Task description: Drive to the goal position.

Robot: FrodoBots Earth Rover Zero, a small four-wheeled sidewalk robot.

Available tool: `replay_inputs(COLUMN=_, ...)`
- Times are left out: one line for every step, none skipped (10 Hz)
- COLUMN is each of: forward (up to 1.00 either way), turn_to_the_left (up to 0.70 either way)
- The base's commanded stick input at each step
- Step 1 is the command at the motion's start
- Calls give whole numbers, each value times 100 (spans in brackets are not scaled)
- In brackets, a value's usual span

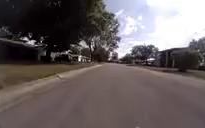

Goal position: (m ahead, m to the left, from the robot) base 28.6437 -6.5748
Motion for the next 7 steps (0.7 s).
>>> replay_inputs(forward=100, turn_to_the_left=0)
replay_inputs(forward=100, turn_to_the_left=0)
replay_inputs(forward=100, turn_to_the_left=0)
replay_inputs(forward=100, turn_to_the_left=0)
replay_inputs(forward=100, turn_to_the_left=0)
replay_inputs(forward=100, turn_to_the_left=0)
replay_inputs(forward=100, turn_to_the_left=0)
